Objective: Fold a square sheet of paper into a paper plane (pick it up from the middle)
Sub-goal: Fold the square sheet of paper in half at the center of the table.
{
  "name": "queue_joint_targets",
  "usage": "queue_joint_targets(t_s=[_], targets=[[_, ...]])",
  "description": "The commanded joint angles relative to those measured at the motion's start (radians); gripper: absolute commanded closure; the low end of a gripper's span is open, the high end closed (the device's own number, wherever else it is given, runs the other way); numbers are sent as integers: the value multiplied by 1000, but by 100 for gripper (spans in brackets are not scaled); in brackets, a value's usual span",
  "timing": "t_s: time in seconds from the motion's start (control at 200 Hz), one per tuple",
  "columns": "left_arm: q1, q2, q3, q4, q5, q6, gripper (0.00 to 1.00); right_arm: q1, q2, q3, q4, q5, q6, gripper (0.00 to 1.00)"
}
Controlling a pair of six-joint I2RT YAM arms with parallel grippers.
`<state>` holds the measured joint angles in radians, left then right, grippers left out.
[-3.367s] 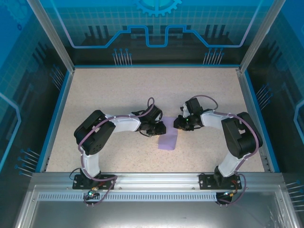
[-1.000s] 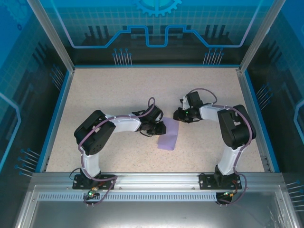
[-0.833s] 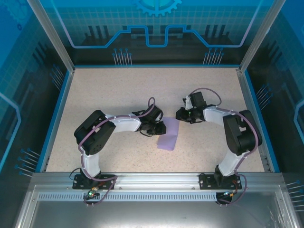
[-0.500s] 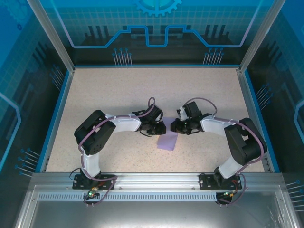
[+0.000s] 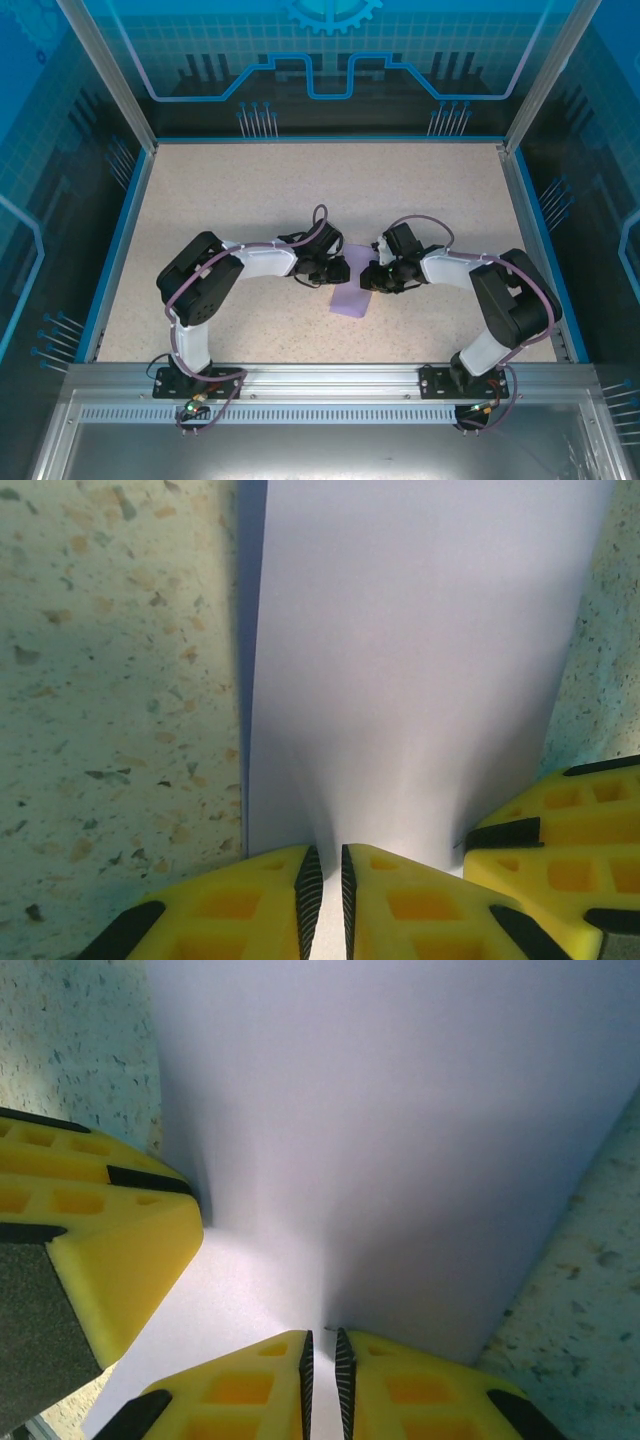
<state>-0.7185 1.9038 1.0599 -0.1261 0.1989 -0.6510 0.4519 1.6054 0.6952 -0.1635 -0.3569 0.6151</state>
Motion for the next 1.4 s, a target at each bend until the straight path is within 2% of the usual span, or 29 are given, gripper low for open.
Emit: queue_joint_targets(t_s=[0.0,0.09,0.2,0.36,0.575,0.815,1.225,1.395], targets=[[-4,79,-26,-168,-59,28,81,14,-7,-28,-116,43,-42,82],[-3,83,-27,-170,-59,30,81,13,-24,-47,-136,52,-58,82],[-3,83,-26,-169,-61,30,81,7,-96,-56,-150,3,-55,83],[-3,93,-23,-164,-55,31,81,46,-175,-35,-157,-12,-21,83],[-2,94,-10,-168,-49,36,81,96,-110,-31,-83,-9,12,83],[-3,98,-4,-173,-52,47,81,98,-62,-84,-57,2,2,83],[2,113,8,-184,-55,65,81,100,-132,-142,-197,0,-71,83],[5,114,5,-184,-52,66,81,108,-221,-152,-274,3,-91,83]])
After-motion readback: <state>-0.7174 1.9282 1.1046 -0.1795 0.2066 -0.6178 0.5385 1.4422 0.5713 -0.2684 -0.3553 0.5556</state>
